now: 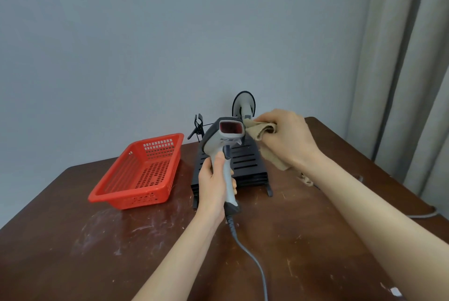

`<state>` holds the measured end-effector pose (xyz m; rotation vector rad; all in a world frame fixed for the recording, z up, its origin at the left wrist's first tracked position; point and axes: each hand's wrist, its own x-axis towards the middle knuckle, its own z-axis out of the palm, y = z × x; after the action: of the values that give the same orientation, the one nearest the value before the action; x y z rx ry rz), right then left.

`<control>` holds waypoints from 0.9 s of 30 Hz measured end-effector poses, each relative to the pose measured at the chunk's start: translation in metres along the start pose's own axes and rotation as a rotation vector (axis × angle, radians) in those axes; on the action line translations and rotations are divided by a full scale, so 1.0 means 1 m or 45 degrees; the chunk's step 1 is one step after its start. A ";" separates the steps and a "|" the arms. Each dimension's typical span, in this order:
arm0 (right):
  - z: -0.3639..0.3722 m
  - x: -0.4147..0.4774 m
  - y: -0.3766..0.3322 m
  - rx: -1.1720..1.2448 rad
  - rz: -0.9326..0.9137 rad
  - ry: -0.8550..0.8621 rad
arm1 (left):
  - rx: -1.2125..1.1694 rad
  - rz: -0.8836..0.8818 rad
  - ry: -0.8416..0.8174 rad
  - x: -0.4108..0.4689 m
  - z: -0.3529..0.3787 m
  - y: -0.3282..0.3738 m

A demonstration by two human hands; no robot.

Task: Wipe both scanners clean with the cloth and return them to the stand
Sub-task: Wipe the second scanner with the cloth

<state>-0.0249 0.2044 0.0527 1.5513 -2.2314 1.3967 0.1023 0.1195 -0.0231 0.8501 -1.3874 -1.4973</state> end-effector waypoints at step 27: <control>-0.003 0.008 -0.012 -0.223 -0.117 -0.213 | 0.134 0.033 -0.025 -0.004 -0.002 0.002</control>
<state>-0.0199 0.2005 0.0661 1.7410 -2.2688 1.0527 0.1059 0.1228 -0.0214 0.8814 -1.4968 -1.4266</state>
